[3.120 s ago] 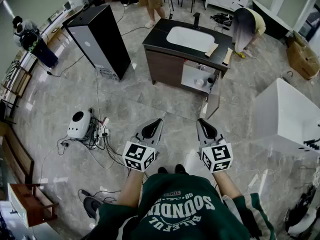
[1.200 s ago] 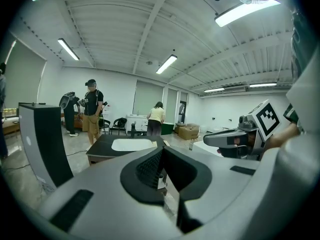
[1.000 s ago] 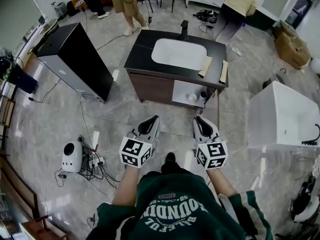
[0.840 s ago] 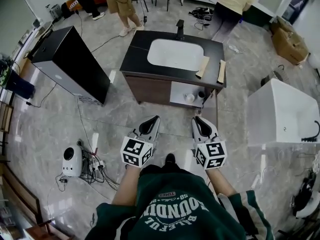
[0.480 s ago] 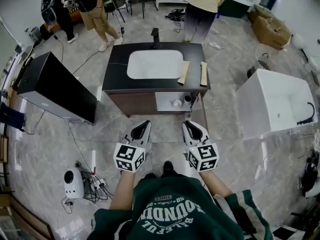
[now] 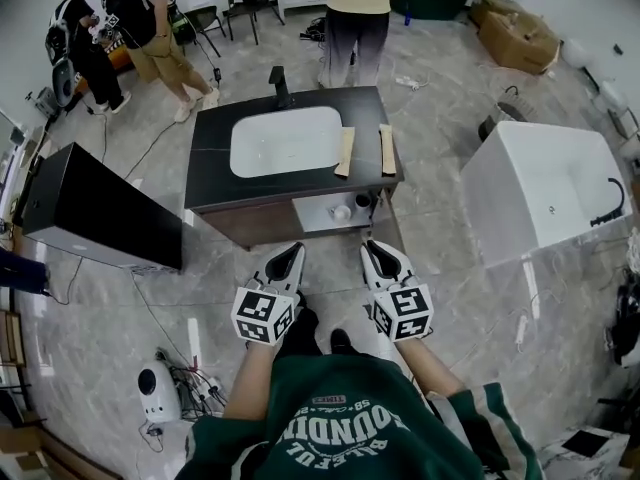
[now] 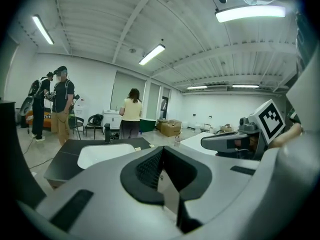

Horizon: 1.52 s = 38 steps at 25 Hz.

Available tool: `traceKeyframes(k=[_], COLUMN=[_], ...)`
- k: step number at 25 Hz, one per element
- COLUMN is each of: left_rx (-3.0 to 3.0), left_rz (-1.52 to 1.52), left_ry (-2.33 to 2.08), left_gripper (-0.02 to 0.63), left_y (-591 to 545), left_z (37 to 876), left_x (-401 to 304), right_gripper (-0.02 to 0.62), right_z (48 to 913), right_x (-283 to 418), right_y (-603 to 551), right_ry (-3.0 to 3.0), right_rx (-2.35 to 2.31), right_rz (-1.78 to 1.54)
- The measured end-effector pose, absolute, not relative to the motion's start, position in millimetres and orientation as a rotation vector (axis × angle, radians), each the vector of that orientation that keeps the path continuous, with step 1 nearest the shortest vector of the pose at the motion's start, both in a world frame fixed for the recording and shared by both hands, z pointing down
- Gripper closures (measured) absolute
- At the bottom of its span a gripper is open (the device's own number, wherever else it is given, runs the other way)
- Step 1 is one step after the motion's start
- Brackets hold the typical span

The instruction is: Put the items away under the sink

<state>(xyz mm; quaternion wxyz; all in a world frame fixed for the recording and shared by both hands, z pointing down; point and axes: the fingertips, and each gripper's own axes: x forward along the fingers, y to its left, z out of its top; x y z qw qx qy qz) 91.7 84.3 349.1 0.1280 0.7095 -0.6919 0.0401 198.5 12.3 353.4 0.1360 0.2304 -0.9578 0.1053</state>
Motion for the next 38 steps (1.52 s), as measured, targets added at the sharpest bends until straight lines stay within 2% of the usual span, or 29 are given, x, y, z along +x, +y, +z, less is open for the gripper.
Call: traceKeyframes(k=[5, 11, 23, 38], left_rx=[2.138, 2.225, 2.226, 2.175], left_rz=[0.142, 0.215, 0.226, 0.284], left_ry=[-1.966, -1.891, -1.779, -1.662], left_gripper=[0.595, 0.595, 0.595, 0.595], left_y=[45, -4, -58, -81], left_z=[352, 357, 389, 444], left_x=[64, 14, -78, -131], right_gripper=[0.54, 0.484, 0.47, 0.471], right_z=[361, 370, 433, 575], right_x=[160, 102, 17, -10], right_y=[-21, -80, -174, -264], right_ry=[-2.752, -2.689, -2.528, -2.204], right_rx=[0.722, 0.832, 0.909, 0.956], right_rz=[0.272, 0.227, 0.219, 0.369])
